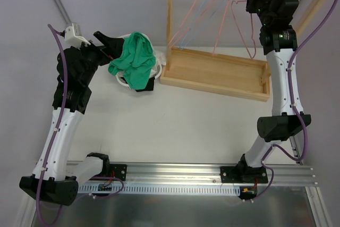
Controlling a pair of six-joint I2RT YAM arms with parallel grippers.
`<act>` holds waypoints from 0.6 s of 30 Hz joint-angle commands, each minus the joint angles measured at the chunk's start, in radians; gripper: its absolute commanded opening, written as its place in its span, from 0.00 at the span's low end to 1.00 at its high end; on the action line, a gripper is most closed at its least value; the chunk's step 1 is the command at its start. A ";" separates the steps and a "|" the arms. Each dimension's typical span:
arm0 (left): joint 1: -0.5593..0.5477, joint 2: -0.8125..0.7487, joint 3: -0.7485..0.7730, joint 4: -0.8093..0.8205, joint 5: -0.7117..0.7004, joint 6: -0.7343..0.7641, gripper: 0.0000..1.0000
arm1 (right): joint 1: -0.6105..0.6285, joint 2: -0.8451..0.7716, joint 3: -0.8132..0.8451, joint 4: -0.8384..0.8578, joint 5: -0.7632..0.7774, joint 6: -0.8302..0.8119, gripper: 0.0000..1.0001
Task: Remove the tank top from the hanger
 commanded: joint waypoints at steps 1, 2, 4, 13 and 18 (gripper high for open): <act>-0.008 -0.024 0.041 -0.005 -0.020 0.039 0.99 | 0.009 -0.007 0.005 0.066 0.026 -0.019 0.10; -0.008 -0.022 0.043 -0.007 -0.020 0.042 0.99 | 0.011 -0.007 0.002 0.065 0.027 -0.019 0.12; -0.008 -0.027 0.050 -0.013 -0.025 0.053 0.99 | 0.012 -0.014 -0.004 0.066 0.035 -0.017 0.11; -0.008 -0.015 0.087 -0.024 -0.036 0.067 0.99 | 0.011 -0.096 -0.036 0.068 0.070 -0.014 0.37; -0.008 -0.018 0.089 -0.025 -0.032 0.062 0.99 | 0.011 -0.177 -0.116 0.068 0.093 -0.004 0.72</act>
